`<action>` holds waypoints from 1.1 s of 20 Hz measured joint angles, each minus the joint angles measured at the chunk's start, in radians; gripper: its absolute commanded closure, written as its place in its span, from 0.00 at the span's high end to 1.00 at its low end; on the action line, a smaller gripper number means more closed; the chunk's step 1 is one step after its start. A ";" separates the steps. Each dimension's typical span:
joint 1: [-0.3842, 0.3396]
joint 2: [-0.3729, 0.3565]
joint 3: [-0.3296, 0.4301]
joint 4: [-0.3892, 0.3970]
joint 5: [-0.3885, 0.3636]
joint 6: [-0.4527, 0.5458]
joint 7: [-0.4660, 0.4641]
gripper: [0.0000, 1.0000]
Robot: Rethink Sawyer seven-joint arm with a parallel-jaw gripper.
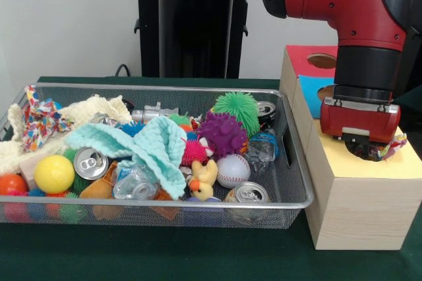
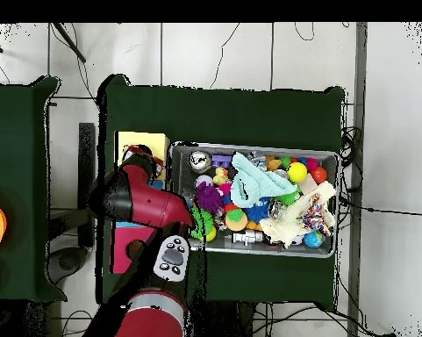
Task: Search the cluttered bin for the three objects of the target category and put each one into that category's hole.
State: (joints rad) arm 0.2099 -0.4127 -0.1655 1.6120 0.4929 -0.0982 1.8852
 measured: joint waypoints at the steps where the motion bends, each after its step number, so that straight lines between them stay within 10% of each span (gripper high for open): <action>1: 0.000 0.000 0.000 0.000 0.000 0.000 0.000 0.00; 6: 0.005 0.000 -0.004 0.000 0.000 0.000 0.000 0.00; 7: 0.006 0.000 -0.003 0.000 0.000 0.000 0.000 1.00; 22: 0.016 -0.001 -0.003 -0.003 0.000 0.000 0.000 1.00</action>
State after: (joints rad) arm 0.2261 -0.4136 -0.1688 1.6090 0.4933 -0.0978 1.8854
